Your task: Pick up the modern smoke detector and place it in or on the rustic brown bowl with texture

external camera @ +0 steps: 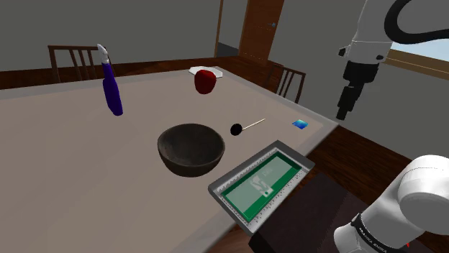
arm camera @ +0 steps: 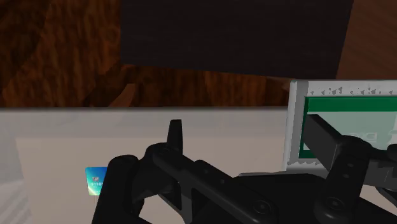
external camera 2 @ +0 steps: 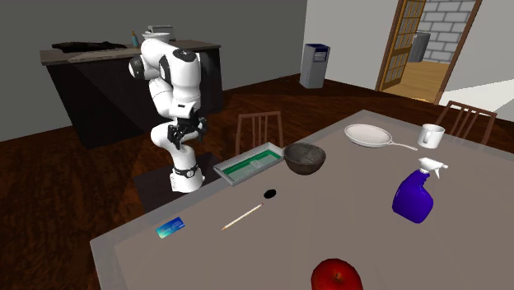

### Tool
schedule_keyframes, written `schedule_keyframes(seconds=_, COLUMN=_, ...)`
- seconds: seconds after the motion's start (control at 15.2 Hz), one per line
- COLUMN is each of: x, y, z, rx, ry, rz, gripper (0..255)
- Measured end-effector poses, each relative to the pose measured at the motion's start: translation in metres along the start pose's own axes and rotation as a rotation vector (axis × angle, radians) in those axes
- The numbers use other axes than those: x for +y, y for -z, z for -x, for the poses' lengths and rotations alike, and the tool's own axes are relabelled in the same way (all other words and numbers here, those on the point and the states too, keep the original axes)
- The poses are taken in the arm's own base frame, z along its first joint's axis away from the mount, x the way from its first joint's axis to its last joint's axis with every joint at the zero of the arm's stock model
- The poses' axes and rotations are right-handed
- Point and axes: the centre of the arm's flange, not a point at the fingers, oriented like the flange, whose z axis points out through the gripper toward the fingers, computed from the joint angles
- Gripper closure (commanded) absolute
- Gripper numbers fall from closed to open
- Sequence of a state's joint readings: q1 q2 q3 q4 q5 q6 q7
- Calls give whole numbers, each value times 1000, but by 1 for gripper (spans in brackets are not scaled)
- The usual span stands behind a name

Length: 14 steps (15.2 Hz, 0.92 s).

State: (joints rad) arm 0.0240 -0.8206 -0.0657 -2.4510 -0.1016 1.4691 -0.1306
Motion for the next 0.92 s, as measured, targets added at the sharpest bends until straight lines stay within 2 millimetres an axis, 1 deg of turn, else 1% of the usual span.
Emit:
schedule_keyframes(seconds=0.07, x=0, y=0, z=0, rx=0, ry=0, rz=0, gripper=0)
schedule_keyframes(seconds=0.2, x=-9, y=-4, z=-12, rx=7, ry=-2, rz=3, gripper=0)
schedule_keyframes(seconds=0.4, x=-29, y=-14, z=-37, rx=26, ry=-8, rz=9, gripper=0)
schedule_keyframes(seconds=0.59, x=-48, y=-23, z=-67, rx=46, ry=-14, rz=17, gripper=0)
schedule_keyframes(seconds=0.73, x=-62, y=-25, z=-88, rx=61, ry=-18, rz=21, gripper=0)
schedule_keyframes(seconds=0.86, x=-76, y=-33, z=-107, rx=74, ry=-22, rz=26, gripper=0)
schedule_keyframes(seconds=0.92, x=-85, y=-33, z=-117, rx=81, ry=-24, rz=28, gripper=0)
